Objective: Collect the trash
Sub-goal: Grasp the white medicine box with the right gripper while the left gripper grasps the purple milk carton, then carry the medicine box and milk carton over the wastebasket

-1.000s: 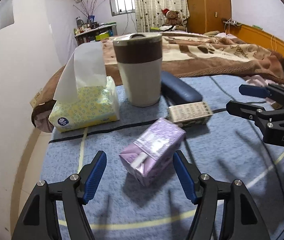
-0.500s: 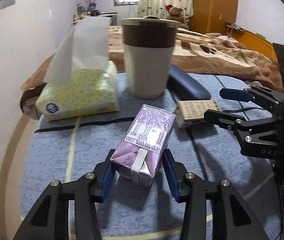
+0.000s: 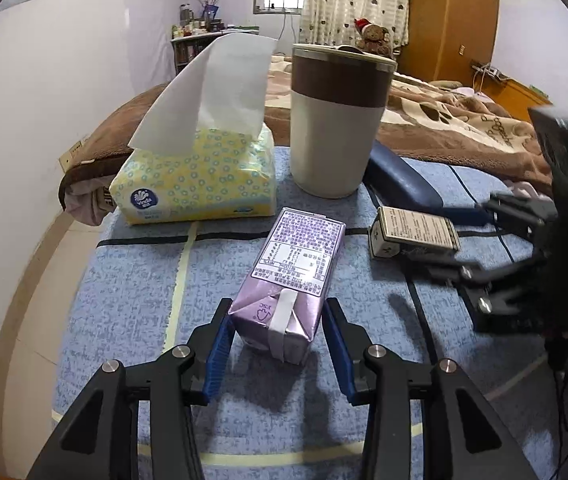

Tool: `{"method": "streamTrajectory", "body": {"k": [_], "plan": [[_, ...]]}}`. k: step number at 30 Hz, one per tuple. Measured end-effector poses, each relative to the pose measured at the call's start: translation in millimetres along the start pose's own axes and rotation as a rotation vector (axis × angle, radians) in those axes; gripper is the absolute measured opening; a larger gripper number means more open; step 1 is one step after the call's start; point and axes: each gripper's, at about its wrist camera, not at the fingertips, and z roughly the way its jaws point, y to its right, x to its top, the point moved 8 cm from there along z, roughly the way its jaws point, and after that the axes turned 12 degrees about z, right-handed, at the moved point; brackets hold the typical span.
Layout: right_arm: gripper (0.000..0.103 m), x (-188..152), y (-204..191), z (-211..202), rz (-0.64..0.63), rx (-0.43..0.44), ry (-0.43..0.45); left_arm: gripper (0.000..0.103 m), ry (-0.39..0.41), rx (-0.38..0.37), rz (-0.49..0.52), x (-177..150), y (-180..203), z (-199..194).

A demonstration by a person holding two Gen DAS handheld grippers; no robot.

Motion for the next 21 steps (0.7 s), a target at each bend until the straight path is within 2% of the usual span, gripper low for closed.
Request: {"method": "streamTrajectory", "body": {"k": [3, 10, 12, 14, 16, 17, 21], "plan": [[0.069, -3, -2, 3, -0.016, -0.025, -0.002, 0.048, 0.004, 0.001, -0.003, 2, -1, 1], [0.067, -1, -5, 10, 0.026, 0.004, -0.010, 0.052, 0.015, -0.008, -0.009, 8, 0, 5], [0.053, -1, -6, 10, 0.024, -0.002, -0.005, 0.052, 0.017, -0.026, -0.013, 10, 3, 8], [0.049, -1, -6, 10, 0.022, -0.001, -0.008, 0.052, 0.018, -0.033, -0.012, 10, 5, 10], [0.045, -2, -7, 10, 0.019, 0.001, -0.006, 0.047, 0.017, -0.033, -0.006, 9, 8, 10], [0.043, -2, -8, 10, 0.018, 0.003, -0.006, 0.040, 0.017, -0.036, 0.003, 9, 11, 10], [0.039, -6, -12, 5, 0.016, -0.005, 0.005, 0.039, 0.024, -0.030, 0.005, 8, 15, 6]]}}
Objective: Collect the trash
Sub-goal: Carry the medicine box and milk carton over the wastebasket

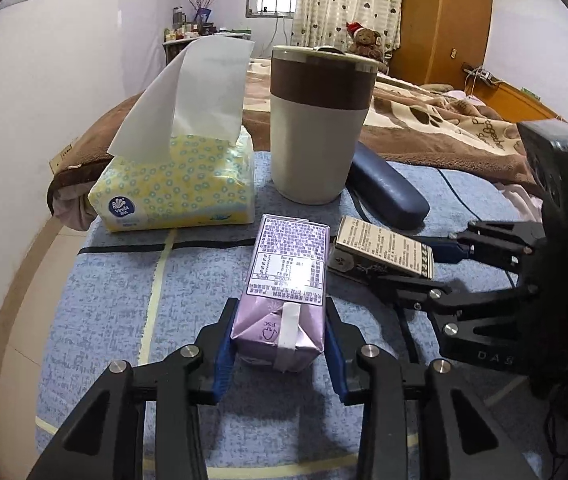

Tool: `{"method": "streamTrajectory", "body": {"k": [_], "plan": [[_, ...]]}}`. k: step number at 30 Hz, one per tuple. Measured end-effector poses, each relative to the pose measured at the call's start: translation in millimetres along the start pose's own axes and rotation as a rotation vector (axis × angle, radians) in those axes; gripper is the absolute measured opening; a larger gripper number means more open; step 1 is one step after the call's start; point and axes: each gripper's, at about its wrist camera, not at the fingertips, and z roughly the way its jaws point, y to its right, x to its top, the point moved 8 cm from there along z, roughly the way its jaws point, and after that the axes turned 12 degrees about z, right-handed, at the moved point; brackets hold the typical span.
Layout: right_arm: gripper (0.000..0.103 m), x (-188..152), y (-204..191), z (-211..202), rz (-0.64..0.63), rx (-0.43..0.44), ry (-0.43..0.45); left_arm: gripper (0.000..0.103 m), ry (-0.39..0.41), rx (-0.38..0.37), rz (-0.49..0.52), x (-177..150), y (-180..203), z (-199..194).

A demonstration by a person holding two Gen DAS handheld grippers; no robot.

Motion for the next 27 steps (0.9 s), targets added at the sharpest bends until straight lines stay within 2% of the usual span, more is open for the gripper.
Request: {"method": "streamTrajectory", "body": {"k": [8, 19, 27], "plan": [[0.036, -10, 2, -35, 0.037, -0.007, 0.053, 0.039, 0.020, 0.005, 0.000, -5, 15, -23], [0.035, -28, 0, -92, 0.077, -0.025, 0.124, 0.039, 0.086, 0.003, 0.043, -5, 58, -87], [0.036, -49, 10, -139, 0.138, -0.033, 0.192, 0.039, 0.135, -0.029, 0.079, -8, 98, -130]]}}
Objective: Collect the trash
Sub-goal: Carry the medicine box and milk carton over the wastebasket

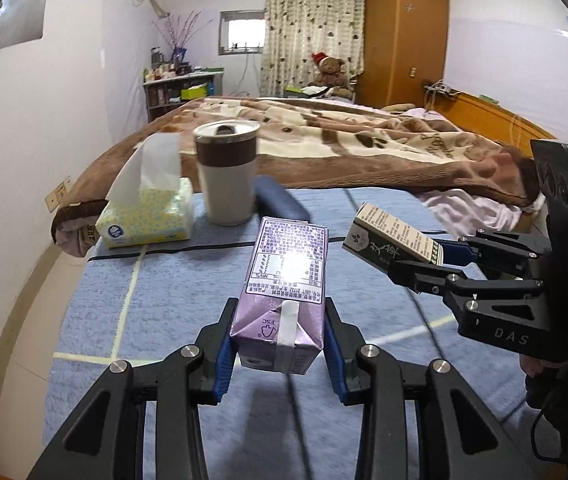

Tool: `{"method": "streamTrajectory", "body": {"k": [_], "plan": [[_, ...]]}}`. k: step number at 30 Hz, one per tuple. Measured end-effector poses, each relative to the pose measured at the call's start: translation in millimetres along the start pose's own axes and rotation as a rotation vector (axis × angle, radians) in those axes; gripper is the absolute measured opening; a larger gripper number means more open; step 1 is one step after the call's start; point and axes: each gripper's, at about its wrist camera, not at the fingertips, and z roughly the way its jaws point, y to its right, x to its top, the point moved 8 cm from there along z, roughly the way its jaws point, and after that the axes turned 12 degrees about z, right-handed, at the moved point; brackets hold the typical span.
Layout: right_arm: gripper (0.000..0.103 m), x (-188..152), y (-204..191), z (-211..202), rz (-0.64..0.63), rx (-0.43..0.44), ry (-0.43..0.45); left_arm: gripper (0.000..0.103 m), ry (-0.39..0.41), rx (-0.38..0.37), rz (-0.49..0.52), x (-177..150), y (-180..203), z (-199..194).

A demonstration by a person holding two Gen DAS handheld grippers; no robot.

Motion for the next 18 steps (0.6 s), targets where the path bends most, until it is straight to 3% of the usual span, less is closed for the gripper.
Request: {"method": "streamTrajectory", "body": {"k": [18], "plan": [[0.036, -40, 59, -109, 0.164, -0.180, 0.170, 0.039, 0.105, -0.126, 0.093, 14, 126, -63]]}}
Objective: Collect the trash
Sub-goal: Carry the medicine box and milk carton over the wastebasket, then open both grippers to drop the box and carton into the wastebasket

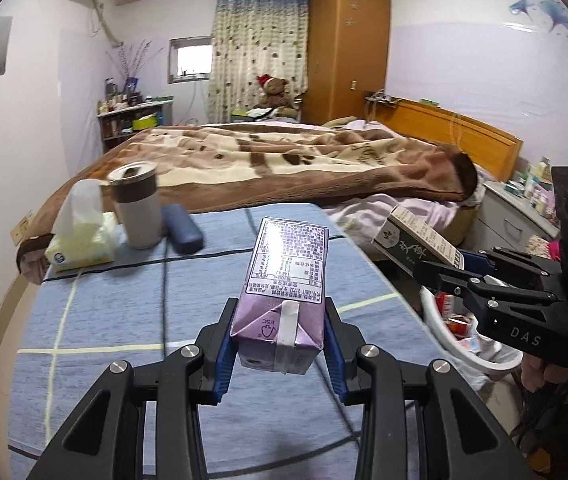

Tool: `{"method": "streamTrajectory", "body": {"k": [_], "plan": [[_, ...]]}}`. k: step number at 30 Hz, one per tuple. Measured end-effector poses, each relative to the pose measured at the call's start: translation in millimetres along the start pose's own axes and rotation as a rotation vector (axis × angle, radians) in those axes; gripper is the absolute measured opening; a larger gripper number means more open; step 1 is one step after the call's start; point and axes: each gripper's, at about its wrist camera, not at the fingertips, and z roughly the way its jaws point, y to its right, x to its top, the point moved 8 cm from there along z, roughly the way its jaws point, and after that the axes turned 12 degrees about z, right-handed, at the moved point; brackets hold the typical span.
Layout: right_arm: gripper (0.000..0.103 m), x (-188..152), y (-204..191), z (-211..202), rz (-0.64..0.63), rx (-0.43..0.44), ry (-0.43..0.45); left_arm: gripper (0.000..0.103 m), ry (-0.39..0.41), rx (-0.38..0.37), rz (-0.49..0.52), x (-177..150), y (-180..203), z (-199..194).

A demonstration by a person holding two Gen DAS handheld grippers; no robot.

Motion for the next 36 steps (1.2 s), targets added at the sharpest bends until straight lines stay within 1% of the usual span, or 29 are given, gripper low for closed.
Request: {"method": "streamTrajectory", "body": {"k": [11, 16, 19, 25, 29, 33, 36], "plan": [[0.036, -9, 52, -49, 0.102, -0.117, 0.077, 0.039, 0.030, -0.093, 0.075, 12, 84, -6], [0.036, -20, 77, -67, 0.147, -0.192, 0.099, 0.039, 0.039, -0.127, 0.099, 19, 122, -4], [0.036, -26, 93, -74, 0.189, -0.233, 0.101, 0.039, 0.034, -0.159, 0.106, 20, 141, 1], [0.036, -37, 119, -87, 0.254, -0.295, 0.107, 0.039, 0.025, -0.222, 0.155, 24, 184, 13], [0.036, -43, 135, -91, 0.287, -0.335, 0.104, 0.039, 0.018, -0.241, 0.182, 27, 208, 20], [0.036, -45, 148, -91, 0.296, -0.396, 0.090, 0.039, 0.008, -0.252, 0.191, 29, 225, 30], [0.036, -48, 157, -91, 0.316, -0.408, 0.085, 0.039, -0.003, -0.258, 0.200, 28, 234, 37]]}}
